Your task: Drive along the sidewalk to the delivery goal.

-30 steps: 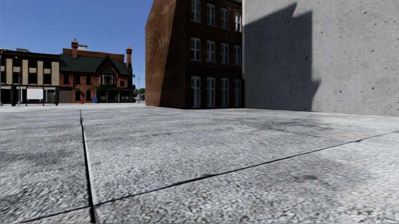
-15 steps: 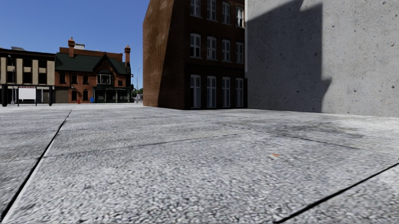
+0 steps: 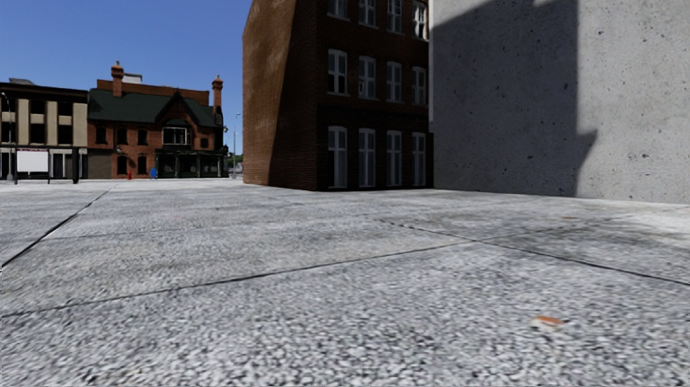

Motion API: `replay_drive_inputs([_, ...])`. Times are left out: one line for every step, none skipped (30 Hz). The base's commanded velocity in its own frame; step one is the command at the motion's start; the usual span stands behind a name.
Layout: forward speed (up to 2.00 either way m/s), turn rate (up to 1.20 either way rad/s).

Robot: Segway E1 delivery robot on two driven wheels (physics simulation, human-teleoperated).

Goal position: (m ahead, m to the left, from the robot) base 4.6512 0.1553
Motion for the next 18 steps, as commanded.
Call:
replay_drive_inputs([2.00, 0.00])
replay_drive_inputs([2.00, 0.00])
replay_drive_inputs([2.00, 0.00])
replay_drive_inputs([2.00, 0.00])
replay_drive_inputs([2.00, 0.00])
replay_drive_inputs([2.00, 0.00])
replay_drive_inputs([2.00, 0.00])
replay_drive_inputs([2.00, 0.00])
replay_drive_inputs([2.00, 0.00])
replay_drive_inputs([2.00, 0.00])
replay_drive_inputs([2.00, 0.00])
replay_drive_inputs([2.00, 0.00])
replay_drive_inputs([2.00, 0.00])
replay_drive_inputs([2.00, 0.00])
replay_drive_inputs([2.00, 0.00])
replay_drive_inputs([2.00, 0.00])
replay_drive_inputs([2.00, 0.00])
replay_drive_inputs([2.00, 0.00])
